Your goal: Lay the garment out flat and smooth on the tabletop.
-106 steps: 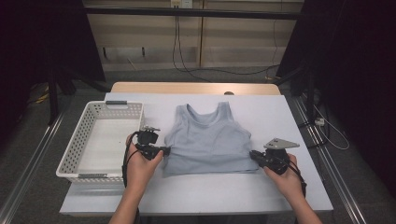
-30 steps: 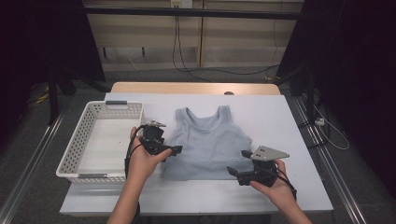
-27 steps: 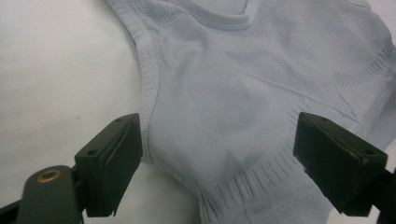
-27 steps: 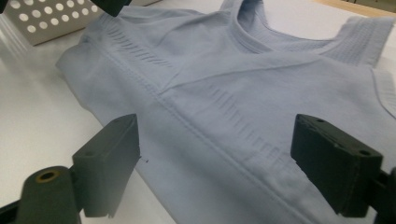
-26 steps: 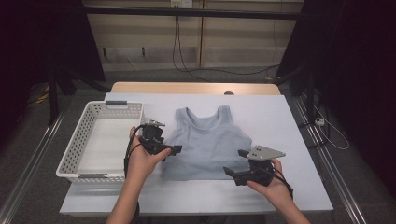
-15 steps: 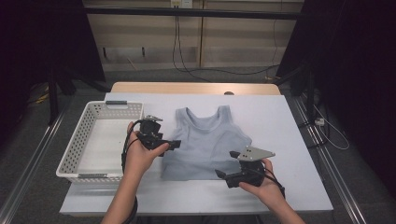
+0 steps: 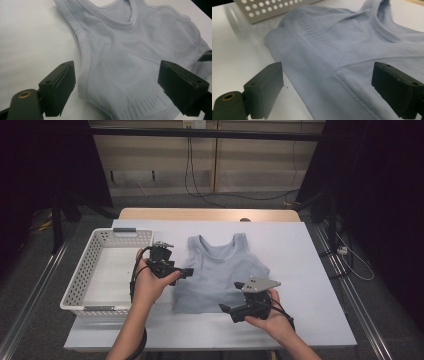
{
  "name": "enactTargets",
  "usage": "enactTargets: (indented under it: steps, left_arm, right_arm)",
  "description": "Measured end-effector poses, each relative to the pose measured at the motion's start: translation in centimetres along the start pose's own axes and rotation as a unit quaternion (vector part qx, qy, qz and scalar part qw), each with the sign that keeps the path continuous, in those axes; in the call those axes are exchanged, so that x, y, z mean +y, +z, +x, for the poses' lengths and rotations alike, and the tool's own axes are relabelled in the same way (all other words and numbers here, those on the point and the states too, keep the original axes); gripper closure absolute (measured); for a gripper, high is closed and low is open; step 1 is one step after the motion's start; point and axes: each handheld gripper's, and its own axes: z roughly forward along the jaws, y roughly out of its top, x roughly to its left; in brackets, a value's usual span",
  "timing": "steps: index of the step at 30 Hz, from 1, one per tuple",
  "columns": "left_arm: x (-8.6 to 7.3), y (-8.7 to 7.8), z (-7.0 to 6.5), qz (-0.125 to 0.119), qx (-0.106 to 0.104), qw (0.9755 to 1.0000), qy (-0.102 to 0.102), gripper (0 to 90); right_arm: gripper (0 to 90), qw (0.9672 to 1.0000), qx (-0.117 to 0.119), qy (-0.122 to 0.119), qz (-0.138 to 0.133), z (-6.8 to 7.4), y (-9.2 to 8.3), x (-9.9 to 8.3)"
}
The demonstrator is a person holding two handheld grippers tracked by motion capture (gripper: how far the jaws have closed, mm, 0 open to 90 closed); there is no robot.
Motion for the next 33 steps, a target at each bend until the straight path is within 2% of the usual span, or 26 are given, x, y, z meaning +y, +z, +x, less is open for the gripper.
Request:
enactTargets:
  steps: [5,10,18,25,33]
  left_arm:
    - [0.3,0.1,0.2,0.005,0.0,1.0,-0.003,15.1]
    - [1.0,0.1,0.3,0.008,0.0,1.0,0.001,15.0]
    - [1.5,0.0,0.5,0.005,0.004,1.0,-0.001,15.0]
    - [1.6,0.1,0.5,0.005,0.0,1.0,-0.004,15.1]
    - [1.6,-0.5,0.8,0.006,0.0,0.9999,-0.009,15.0]
  right_arm:
    - [9.5,0.9998,0.012,-0.013,0.007,0.5,0.6,0.2]
    - [9.4,0.9997,0.019,-0.016,0.005,0.7,1.1,0.6]
    - [15.0,0.9986,0.043,-0.03,0.002,2.0,1.9,1.3]
    - [24.2,0.9964,0.076,-0.036,0.007,2.9,3.3,1.7]
    - [24.5,0.9939,0.099,-0.044,0.021,3.7,4.9,1.7]
